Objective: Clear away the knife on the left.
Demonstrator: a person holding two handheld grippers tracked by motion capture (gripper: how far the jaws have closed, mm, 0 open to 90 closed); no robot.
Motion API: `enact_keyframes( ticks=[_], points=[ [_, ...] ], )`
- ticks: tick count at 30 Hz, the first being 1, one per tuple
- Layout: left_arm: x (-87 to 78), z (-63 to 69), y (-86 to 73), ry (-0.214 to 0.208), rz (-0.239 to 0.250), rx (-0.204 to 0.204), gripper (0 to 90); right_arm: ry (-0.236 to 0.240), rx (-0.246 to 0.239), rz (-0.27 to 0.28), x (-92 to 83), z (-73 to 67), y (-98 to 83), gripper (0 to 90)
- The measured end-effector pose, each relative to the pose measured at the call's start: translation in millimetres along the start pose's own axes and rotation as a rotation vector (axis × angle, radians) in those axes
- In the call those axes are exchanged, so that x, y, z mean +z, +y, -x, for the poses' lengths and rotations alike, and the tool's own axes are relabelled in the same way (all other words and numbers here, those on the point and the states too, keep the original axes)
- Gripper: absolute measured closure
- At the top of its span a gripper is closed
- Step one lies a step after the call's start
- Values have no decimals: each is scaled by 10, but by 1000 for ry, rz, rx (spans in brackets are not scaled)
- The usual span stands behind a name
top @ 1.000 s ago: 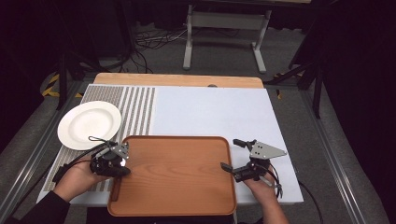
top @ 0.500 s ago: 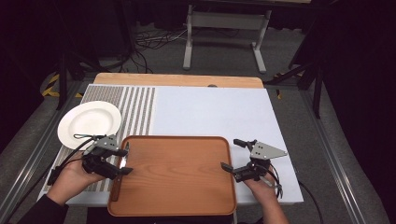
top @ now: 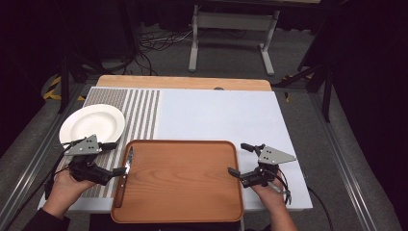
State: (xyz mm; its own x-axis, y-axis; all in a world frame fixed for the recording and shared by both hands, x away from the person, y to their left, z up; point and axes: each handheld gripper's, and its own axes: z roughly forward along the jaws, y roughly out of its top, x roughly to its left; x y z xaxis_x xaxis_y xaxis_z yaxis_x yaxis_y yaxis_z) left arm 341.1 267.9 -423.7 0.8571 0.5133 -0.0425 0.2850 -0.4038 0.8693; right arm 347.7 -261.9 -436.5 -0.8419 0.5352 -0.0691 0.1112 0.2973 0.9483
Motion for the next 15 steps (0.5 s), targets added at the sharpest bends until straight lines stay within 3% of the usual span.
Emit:
enact_keyframes(
  ticks=[1,6,9,12,13,15],
  points=[
    [0,0,0,0,0,0,47,0,0,0,0,0,0,28],
    [-72,9,-127,27,135,18,24,1,3,3,-4,4,-1,28],
    [-89,11,-180,35,164,22,17,-1,3,4,-9,5,0,28],
    [-116,17,-258,46,206,13,12,-5,5,9,-15,8,0,28],
    [-140,11,-327,38,241,-9,12,-4,8,11,-17,9,-1,27],
    [-152,4,-360,43,253,-13,12,-4,7,11,-17,9,-2,27]
  ],
)
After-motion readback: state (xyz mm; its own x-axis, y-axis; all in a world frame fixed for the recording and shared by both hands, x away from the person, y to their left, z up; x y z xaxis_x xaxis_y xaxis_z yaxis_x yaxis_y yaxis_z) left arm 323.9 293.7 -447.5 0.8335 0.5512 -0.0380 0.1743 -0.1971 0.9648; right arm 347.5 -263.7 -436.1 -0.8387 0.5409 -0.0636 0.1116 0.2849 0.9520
